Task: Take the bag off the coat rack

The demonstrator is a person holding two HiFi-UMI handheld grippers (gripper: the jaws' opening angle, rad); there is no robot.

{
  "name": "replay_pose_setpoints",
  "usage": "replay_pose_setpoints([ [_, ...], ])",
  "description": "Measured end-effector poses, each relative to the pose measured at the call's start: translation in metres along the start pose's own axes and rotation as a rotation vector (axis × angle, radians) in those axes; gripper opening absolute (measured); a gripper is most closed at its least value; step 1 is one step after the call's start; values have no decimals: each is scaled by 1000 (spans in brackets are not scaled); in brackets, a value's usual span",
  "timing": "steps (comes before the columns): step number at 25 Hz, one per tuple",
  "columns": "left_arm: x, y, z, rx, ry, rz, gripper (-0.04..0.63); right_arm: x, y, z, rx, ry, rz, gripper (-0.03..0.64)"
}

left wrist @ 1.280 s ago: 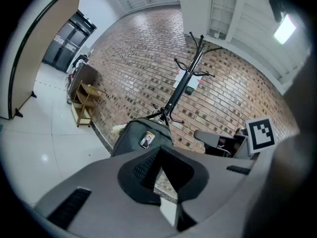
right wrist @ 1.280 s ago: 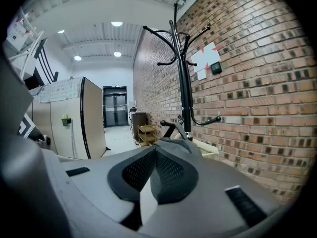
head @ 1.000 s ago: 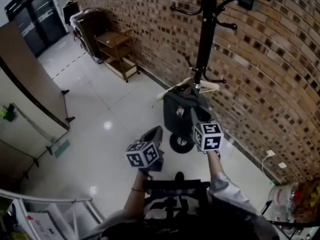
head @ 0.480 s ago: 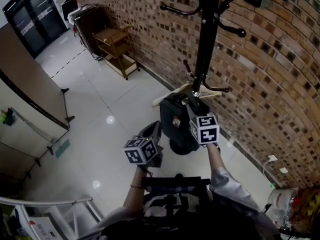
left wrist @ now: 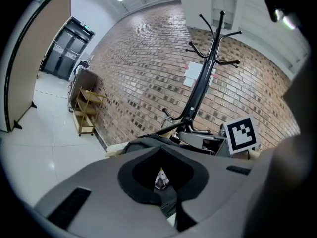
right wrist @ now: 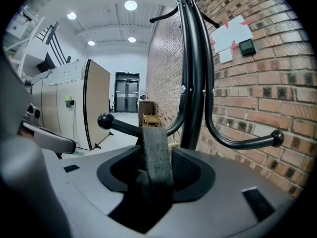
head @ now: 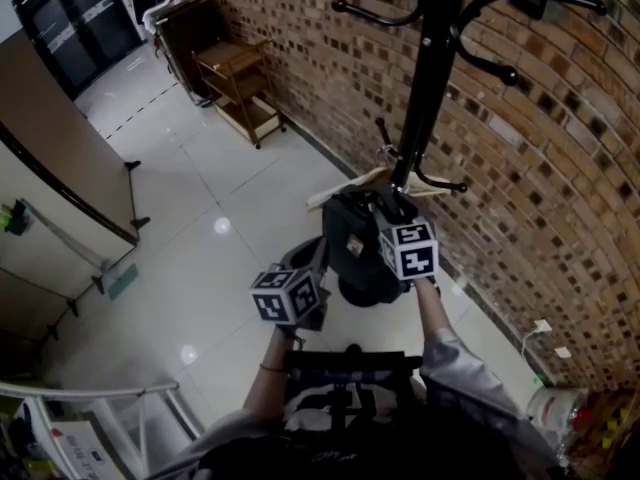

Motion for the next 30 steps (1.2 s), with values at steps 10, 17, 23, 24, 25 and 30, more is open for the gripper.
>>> replay_pose_setpoints([
  [10,7,-1,-14,6,23,-21,8,5,1,13,266,-180,-49,86],
  [17,36,-1,-29,-19,17,7,8,18,17,4,457,-324,-62,84],
  [23,45,-4,-44,-42,64,8,8,33,37,-15,458,-344,-57,81],
  [24,47,-4,-47,-46,68,7,8,36,40,-17,440,-360,-55,81],
  [25,48,-4,-49,-51,70,4,8,38,43,-19,425,-381,-52,81],
  [30,51,-8,-60,-73,91,-15,8,53,56,-35,406,-480,-27,81],
])
Point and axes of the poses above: the fingertips, and each gripper's own axes: y backward along the fingers, z to its right, x out of its top, the point moved 7 cm from there along y, backward along the fingers, and after that the axes turned 9 degrees about y, right-handed, at the moved point
